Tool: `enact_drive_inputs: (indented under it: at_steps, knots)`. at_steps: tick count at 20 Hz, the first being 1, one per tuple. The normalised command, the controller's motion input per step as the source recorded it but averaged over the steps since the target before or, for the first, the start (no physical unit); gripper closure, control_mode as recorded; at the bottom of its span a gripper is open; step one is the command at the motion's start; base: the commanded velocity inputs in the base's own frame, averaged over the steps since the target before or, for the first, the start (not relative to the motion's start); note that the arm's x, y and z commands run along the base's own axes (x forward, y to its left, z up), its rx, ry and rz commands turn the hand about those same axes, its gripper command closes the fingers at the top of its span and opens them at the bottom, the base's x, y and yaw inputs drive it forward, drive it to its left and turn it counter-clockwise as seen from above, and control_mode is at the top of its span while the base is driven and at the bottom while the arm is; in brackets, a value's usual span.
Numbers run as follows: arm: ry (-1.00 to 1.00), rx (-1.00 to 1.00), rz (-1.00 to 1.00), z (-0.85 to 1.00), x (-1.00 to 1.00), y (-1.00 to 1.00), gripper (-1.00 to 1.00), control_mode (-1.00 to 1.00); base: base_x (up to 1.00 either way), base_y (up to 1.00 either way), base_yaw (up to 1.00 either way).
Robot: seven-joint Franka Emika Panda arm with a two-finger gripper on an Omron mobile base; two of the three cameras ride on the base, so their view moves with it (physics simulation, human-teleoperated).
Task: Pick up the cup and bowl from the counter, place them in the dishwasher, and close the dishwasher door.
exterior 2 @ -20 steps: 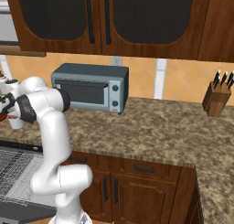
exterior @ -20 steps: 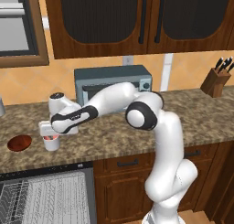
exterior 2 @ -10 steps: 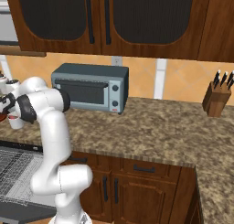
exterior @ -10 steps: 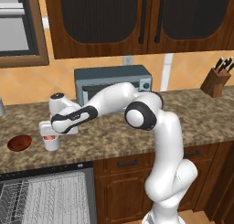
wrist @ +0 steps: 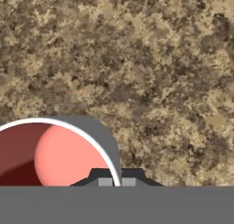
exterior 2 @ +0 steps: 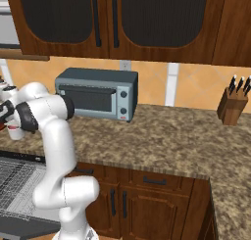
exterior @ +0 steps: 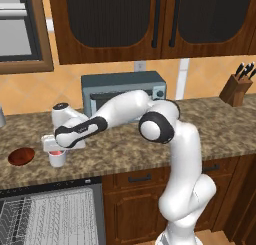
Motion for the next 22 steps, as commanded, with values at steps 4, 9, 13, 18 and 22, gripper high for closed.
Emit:
enact_drive_inputs:
  at_steps: [4, 9, 13, 18, 22]
  knots:
    - [0.00, 0.00, 0.00, 0.00, -1.00, -0.33, 1.00, -1.00, 0.00, 0.00, 0.00]
    - [-0.09, 0.04, 0.00, 0.01, -1.00, -0.25, 1.00, -1.00, 0.00, 0.00, 0.00]
    - [-0.09, 0.01, 0.00, 0.00, -0.91, -0.06, 1.00, -1.00, 0.00, 0.00, 0.00]
    - [-0.04, 0.00, 0.00, -0.17, -0.22, 0.13, 1.00, -1.00, 0.00, 0.00, 0.00]
    - [-0.01, -0.02, 0.00, -0.61, 0.00, 0.08, 1.00, -1.00, 0.00, 0.00, 0.00]
